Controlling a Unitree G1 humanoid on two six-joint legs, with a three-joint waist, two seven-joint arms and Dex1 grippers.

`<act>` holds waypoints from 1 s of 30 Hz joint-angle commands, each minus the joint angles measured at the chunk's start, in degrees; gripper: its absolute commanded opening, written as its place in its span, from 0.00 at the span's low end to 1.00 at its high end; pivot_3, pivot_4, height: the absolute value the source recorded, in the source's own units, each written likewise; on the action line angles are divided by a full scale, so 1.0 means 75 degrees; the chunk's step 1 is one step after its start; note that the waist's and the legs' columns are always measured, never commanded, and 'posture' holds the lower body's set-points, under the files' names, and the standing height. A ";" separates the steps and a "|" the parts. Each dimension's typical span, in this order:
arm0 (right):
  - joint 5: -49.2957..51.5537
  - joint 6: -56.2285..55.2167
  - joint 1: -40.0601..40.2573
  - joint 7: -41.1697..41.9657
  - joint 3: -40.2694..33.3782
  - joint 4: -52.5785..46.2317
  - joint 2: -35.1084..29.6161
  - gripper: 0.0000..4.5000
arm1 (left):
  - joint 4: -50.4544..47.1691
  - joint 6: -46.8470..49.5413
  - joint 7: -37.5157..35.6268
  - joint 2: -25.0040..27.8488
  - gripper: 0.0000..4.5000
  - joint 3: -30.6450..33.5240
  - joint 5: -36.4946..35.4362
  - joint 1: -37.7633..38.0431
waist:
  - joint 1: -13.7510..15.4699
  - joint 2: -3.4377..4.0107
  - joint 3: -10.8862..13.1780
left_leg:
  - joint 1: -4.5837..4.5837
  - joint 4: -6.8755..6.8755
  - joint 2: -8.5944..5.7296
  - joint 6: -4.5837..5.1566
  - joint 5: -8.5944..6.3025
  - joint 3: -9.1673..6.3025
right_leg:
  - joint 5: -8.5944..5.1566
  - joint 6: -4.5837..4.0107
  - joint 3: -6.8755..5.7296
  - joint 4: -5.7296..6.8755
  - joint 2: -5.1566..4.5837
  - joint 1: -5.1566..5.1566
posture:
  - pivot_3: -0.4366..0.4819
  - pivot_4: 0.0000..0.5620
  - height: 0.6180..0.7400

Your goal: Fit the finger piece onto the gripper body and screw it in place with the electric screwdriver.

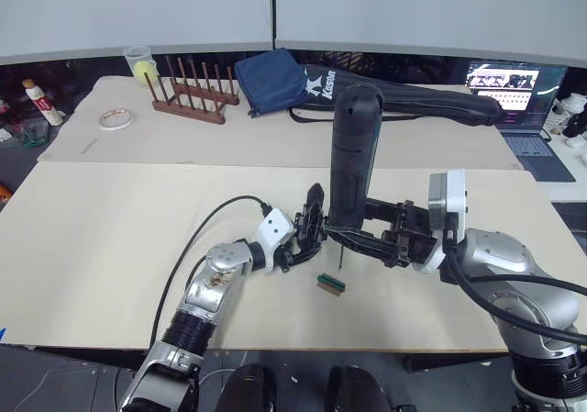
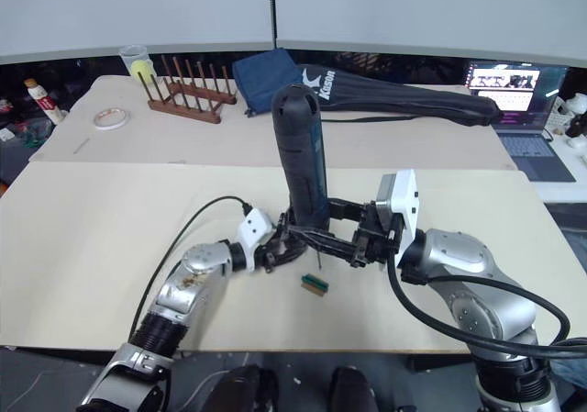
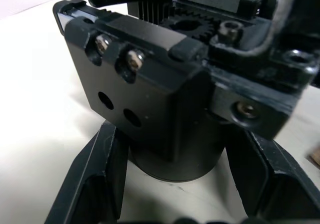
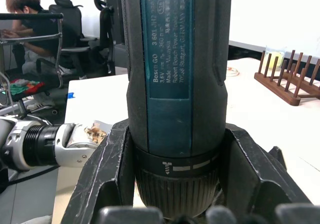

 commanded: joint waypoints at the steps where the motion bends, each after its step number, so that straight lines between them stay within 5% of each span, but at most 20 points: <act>1: 0.0167 -0.0102 -0.0258 0.0071 -0.0300 -0.0373 -0.0201 0.43 | 0.0380 -0.0456 -0.0629 -0.0022 0.51 -0.0172 -0.0170 -0.0396 | 0.0006 0.0000 0.0000 | 0.0000 0.0000 -0.0001 -0.0001 0.0001 0.0001 | 0.0000 0.0000 0.0000 -0.0001 0.0000 0.0000 | 0.48 0.27 1.00; 14: 0.2107 0.1611 -0.2935 -0.1512 -0.0345 0.0326 0.0151 0.43 | 0.2718 -0.1807 -0.1255 -0.0362 0.51 -0.0230 0.0146 -0.1822 | -0.0010 -0.0001 0.0001 | -0.0010 0.0001 -0.0002 0.0009 -0.0005 0.0003 | 0.0001 0.0001 -0.0006 -0.0005 -0.0008 -0.0008 | 0.48 0.27 1.00; 30: 0.0693 0.0994 -0.2977 -0.1107 0.0262 0.0700 0.0710 0.43 | 0.2311 -0.1636 -0.1137 -0.0297 0.51 -0.0155 0.0103 -0.1538 | -0.0028 -0.0001 0.0001 | -0.0026 0.0003 -0.0004 0.0002 0.0000 0.0006 | 0.0003 0.0004 -0.0009 -0.0006 -0.0010 -0.0015 | 0.48 0.27 1.00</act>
